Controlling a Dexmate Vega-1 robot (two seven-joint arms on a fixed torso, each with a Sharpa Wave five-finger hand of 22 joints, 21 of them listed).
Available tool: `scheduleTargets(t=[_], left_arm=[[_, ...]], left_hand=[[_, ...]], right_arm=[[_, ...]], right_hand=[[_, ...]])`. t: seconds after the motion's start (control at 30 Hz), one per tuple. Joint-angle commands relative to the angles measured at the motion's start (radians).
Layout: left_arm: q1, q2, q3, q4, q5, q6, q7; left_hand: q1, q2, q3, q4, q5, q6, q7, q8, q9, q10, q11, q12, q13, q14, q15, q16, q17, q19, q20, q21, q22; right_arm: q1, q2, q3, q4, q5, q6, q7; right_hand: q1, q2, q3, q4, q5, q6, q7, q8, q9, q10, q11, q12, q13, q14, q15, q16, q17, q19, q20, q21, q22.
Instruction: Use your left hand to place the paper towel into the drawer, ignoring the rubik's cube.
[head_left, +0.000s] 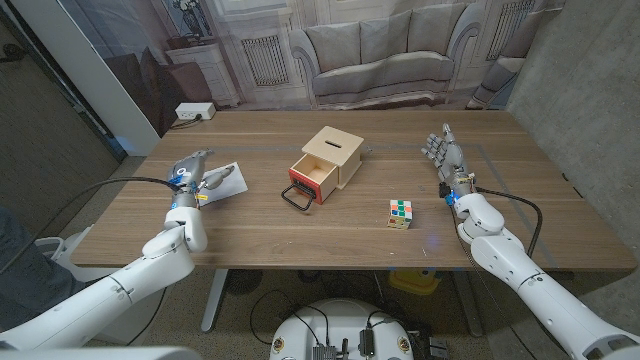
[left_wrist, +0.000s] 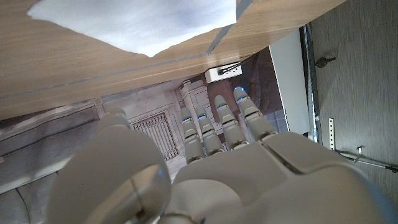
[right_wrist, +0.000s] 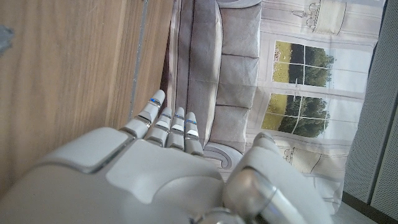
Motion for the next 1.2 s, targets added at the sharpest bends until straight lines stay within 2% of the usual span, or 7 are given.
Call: scheduleTargets(t=[0.03, 0.43, 1.2], left_arm=[[-0.058, -0.006, 0.041, 0.043, -0.029, -0.010, -0.058], [-0.099, -0.006, 0.097, 0.070, -0.003, -0.008, -0.086], [-0.124, -0.025, 0.115, 0.142, -0.037, -0.039, -0.087]], left_hand=[[0.008, -0.003, -0.005, -0.005, 0.012, 0.002, -0.003, -0.003, 0.005, 0.002, 0.002, -0.005, 0.001, 0.001, -0.104, 0.000, 0.002, -0.003, 0.006, 0.001, 0.003], [0.010, -0.006, -0.010, -0.005, 0.015, 0.007, -0.007, -0.006, 0.005, 0.002, 0.000, -0.008, 0.002, -0.010, -0.104, -0.004, 0.003, -0.020, 0.005, -0.007, 0.003], [0.017, -0.007, -0.014, -0.007, 0.020, 0.015, -0.009, -0.008, 0.006, 0.004, -0.002, -0.011, 0.002, -0.011, -0.107, -0.004, 0.003, -0.027, 0.007, -0.011, 0.004]], right_arm=[[-0.014, -0.003, 0.002, -0.017, -0.003, -0.007, -0.017], [-0.009, 0.005, 0.000, -0.008, -0.004, -0.006, -0.021], [0.002, 0.010, -0.003, -0.002, -0.008, -0.012, -0.030]], right_hand=[[0.002, 0.006, -0.001, 0.000, 0.000, 0.011, 0.002, 0.000, 0.003, 0.009, 0.004, -0.005, 0.005, 0.005, 0.005, 0.000, 0.003, 0.007, -0.022, -0.007, 0.002], [0.002, 0.006, -0.002, 0.000, 0.000, 0.012, 0.001, 0.000, 0.003, 0.009, 0.003, -0.006, 0.005, 0.005, 0.006, -0.001, 0.003, 0.008, -0.021, -0.012, 0.003], [0.004, 0.009, -0.002, -0.003, 0.000, 0.012, 0.001, -0.002, 0.003, 0.010, 0.001, -0.008, 0.005, 0.006, 0.005, -0.002, 0.003, 0.011, -0.019, -0.020, 0.003]])
